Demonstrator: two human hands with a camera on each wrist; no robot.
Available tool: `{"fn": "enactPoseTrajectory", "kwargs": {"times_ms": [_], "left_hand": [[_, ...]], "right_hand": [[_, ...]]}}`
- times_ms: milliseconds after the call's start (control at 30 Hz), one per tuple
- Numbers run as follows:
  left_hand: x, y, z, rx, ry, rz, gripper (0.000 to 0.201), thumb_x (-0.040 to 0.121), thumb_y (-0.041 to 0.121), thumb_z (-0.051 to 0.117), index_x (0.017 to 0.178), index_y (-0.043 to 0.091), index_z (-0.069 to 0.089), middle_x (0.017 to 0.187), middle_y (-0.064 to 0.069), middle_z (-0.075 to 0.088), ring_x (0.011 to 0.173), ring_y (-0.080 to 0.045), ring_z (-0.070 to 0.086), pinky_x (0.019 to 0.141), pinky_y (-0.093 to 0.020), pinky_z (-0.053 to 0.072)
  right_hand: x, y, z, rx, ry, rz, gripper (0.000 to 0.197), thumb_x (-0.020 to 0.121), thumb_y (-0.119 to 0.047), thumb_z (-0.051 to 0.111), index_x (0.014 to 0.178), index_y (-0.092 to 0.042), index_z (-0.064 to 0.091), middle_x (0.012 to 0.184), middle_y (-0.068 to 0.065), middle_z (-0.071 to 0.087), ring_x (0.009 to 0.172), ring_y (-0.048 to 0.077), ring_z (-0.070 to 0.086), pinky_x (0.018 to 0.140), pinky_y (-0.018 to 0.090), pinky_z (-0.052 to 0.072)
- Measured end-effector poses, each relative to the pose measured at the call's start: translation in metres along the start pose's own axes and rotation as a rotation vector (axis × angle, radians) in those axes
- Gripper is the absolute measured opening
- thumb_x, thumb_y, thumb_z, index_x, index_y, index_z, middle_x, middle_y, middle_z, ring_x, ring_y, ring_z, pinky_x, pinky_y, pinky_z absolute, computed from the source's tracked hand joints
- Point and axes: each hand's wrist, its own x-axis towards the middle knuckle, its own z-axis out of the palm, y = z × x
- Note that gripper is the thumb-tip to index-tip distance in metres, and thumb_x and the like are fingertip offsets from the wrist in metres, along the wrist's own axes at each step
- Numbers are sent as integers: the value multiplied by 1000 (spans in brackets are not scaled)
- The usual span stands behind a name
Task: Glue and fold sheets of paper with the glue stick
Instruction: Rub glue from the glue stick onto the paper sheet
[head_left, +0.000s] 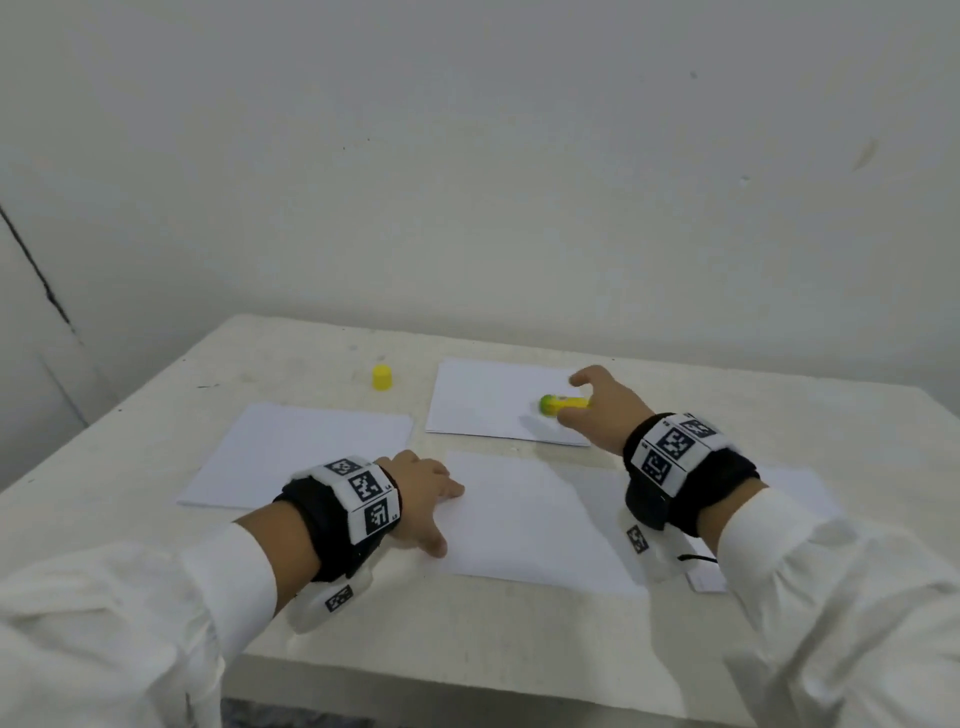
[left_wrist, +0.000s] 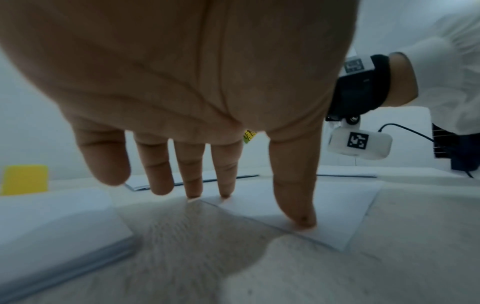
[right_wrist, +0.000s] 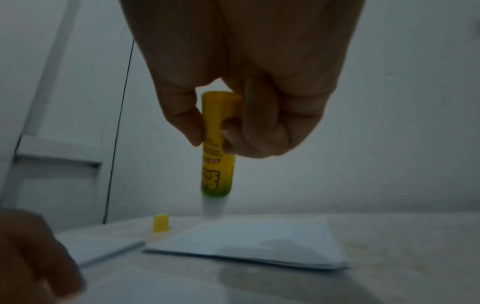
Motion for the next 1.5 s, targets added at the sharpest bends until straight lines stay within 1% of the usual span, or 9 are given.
{"fn": "enactPoseTrajectory", "kwargs": {"times_ms": [67,167,500,667,933,1033,1100,1300,1500], "left_hand": [[-1,-1,1,22,14,11,80,82,57,59,149,35,21,156,8,20,138,-24,22,109,-40,25],[-1,-4,1,33,18,26,80,83,58,58,150,33,21,156,7,23,138,-25,23,109,-41,24],[5,-9,6,48,41,36,83,80,62,58,149,33,23,151,2,30,136,-26,27,107,-45,26],[9,-9,1,103,52,59,79,73,65,63,136,25,40,133,-2,43,123,-27,38,98,-44,35],[15,-12,-4,90,22,57,100,69,72,63,148,23,25,152,1,23,137,-26,24,110,-42,25],[15,-19,-3,-13,-21,0,115,49,80,67,145,36,21,155,3,19,138,-28,26,112,-48,27],[13,-21,-3,-29,-22,-17,116,53,78,68,147,39,14,158,-1,12,140,-31,23,113,-49,24],[8,-26,-8,-21,-71,-33,132,48,76,74,149,38,-2,159,-4,6,142,-34,17,113,-53,23],[5,-24,-9,-21,-63,-26,124,47,72,78,146,37,12,152,-7,19,138,-34,25,111,-51,28]], "right_hand": [[-1,-20,12,61,-12,-49,15,82,-22,65,86,-14,54,77,1,48,64,16,45,55,25,34],[2,-43,41,3,-17,-101,32,84,-25,62,64,-15,39,65,-1,41,57,13,39,51,25,29],[7,-57,79,-231,-30,-94,22,89,-32,55,90,-12,45,87,4,49,81,21,48,67,29,37],[-1,-17,45,-285,47,33,25,89,-31,55,75,-16,41,73,-2,41,78,21,46,55,26,31],[-21,35,-1,-302,172,225,29,88,-27,56,68,-16,38,69,0,42,70,20,45,52,27,28],[-28,27,1,-164,285,144,17,82,-20,58,75,-12,45,70,2,49,71,23,49,56,28,33],[-34,8,9,-56,326,51,15,80,-19,59,77,-12,47,72,3,52,69,22,49,56,28,35],[-32,-57,62,-191,-57,-145,31,85,-31,60,65,-15,43,66,-1,44,60,14,41,53,27,31],[-22,-70,89,-262,-67,-151,31,87,-34,57,67,-19,38,71,-4,43,75,18,47,52,22,30]]}}
